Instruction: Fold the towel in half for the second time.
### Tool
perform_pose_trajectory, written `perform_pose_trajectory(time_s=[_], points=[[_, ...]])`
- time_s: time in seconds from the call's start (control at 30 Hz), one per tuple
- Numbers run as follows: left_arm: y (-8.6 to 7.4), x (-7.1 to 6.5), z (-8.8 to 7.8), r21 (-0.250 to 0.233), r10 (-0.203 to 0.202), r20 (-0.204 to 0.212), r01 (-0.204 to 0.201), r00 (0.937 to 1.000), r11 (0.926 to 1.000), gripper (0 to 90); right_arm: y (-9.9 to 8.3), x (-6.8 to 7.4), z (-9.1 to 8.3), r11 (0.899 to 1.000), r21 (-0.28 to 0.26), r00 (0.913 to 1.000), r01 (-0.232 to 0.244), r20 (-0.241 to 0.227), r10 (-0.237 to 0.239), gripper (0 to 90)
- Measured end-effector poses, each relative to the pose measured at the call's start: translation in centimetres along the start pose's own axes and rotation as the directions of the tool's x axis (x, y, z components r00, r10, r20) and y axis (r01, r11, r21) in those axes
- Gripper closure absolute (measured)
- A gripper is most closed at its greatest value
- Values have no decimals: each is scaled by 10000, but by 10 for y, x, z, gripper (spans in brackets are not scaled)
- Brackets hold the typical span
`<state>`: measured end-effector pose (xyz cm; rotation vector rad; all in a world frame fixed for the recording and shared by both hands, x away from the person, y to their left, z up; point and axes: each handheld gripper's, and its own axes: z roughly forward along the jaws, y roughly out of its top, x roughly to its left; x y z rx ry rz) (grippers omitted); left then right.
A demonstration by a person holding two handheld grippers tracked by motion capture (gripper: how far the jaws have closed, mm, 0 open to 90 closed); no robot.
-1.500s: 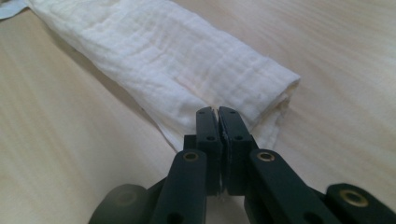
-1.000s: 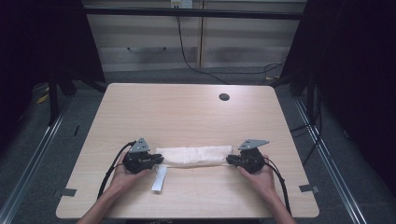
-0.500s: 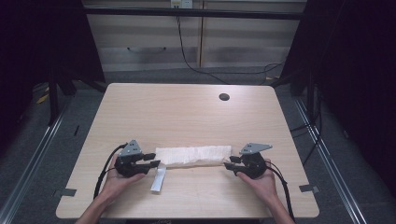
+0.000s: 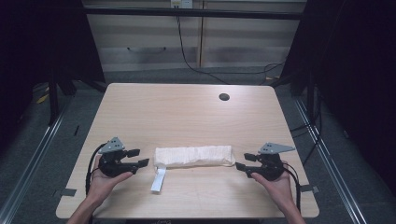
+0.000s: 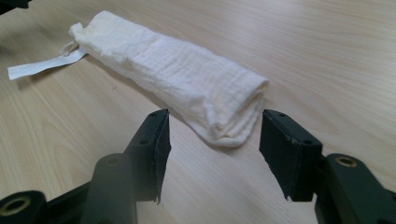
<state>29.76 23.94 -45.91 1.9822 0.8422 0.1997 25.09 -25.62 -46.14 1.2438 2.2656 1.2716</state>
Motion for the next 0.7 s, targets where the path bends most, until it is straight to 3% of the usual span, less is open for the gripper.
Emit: perform_pose_trajectory(time_s=[0.13, 0.2, 0.27, 0.33, 0.47, 0.57, 0.7], points=[[-3, 0, -11, -123, -25, -177, 23, 9998, 9999, 342, -7, -7, -14, 9986, -351, 9989, -388, 245, 397, 386], [-10, 7, -23, -581, -527, -175, 516, 9985, 9970, 330, -12, -11, -20, 9984, -391, 9984, -411, 384, 426, 381], [-16, 10, -28, -449, -569, -409, 551, 9975, 9975, 321, -17, -14, -25, 9967, -574, 9966, -579, 552, 611, 359], [-25, 15, -29, -543, -980, -409, 957, 9943, 9939, 304, -22, -16, -31, 9940, -805, 9939, -736, 760, 797, 356], [-34, 12, -26, -499, -1362, -694, 1329, 9882, 9899, 268, -33, -25, -42, 9809, -1624, 9822, -1074, 1355, 1300, 353], [-34, 12, -27, -618, -1268, -579, 1232, 9902, 9905, 221, -41, -34, -40, 9806, -1441, 9753, -1329, 1573, 1553, 338], [-38, 18, -27, -398, -1387, -800, 1359, 9871, 9899, 164, -45, -38, -38, 9796, -1328, 9705, -1507, 1689, 1722, 314]])
